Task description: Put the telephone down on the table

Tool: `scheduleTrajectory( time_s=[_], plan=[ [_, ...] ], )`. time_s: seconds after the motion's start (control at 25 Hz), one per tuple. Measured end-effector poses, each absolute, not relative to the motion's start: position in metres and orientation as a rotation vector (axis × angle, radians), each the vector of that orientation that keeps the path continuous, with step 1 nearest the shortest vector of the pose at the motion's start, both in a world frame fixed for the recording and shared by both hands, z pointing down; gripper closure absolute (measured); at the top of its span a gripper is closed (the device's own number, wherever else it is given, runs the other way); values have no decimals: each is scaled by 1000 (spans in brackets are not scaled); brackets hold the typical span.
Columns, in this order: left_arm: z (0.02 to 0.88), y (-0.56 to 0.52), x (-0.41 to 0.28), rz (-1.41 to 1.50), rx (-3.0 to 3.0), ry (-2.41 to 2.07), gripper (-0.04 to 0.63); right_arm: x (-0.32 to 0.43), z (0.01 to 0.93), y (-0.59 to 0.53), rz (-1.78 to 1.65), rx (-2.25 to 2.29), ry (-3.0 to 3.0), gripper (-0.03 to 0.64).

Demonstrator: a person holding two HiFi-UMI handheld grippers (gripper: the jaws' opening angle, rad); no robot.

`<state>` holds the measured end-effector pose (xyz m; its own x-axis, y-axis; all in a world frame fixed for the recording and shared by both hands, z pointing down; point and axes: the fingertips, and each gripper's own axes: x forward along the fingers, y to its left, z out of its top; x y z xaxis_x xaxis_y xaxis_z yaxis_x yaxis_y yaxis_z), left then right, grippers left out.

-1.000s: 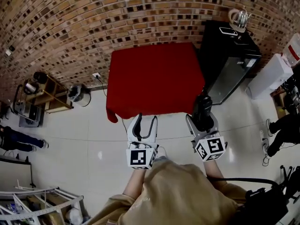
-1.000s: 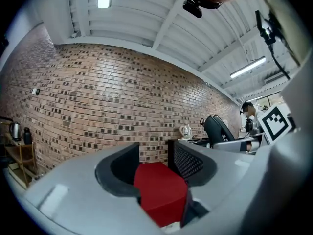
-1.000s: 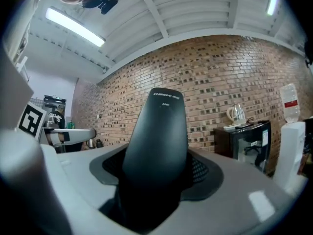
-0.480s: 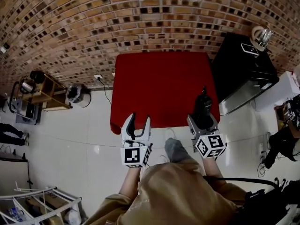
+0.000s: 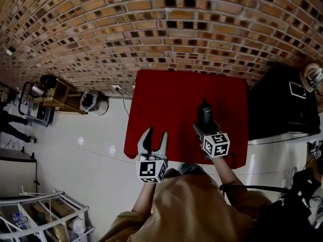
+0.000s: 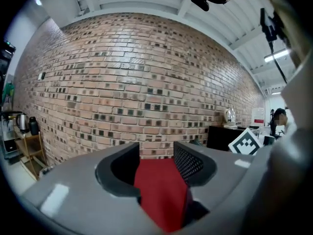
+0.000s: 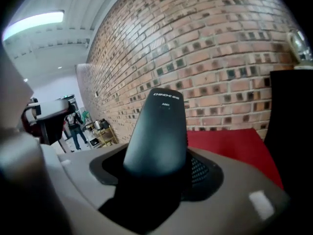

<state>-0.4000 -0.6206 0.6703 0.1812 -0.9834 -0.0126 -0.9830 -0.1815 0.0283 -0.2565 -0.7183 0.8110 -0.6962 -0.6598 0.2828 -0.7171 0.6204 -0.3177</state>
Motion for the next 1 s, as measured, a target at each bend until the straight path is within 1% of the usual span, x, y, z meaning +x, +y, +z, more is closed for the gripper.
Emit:
scheduleTrajectory(
  time_s=[0.24, 0.36, 0.52, 0.72, 0.8, 0.88, 1.0],
  plan=[
    [712, -657, -460, 33, 2336, -2097, 394, -370, 903, -805, 734, 935, -2598, 307],
    [738, -662, -486, 115, 2204, -2090, 394, -435, 928, -843, 654, 817, -2569, 307],
    [756, -663, -525, 153, 2124, -2117, 394, -520, 954, -884, 559, 676, -2503, 305],
    [777, -641, -572, 190, 1985, -2153, 394, -608, 987, -933, 551, 616, -2434, 305],
    [791, -628, -588, 189, 1927, -2169, 394, -642, 992, -956, 449, 622, -2448, 305],
    [803, -623, -600, 183, 1906, -2163, 394, -662, 991, -987, 355, 671, -2452, 304],
    [808, -613, -619, 136, 1929, -2208, 394, -643, 1046, -963, 611, 637, -2083, 302]
  ],
)
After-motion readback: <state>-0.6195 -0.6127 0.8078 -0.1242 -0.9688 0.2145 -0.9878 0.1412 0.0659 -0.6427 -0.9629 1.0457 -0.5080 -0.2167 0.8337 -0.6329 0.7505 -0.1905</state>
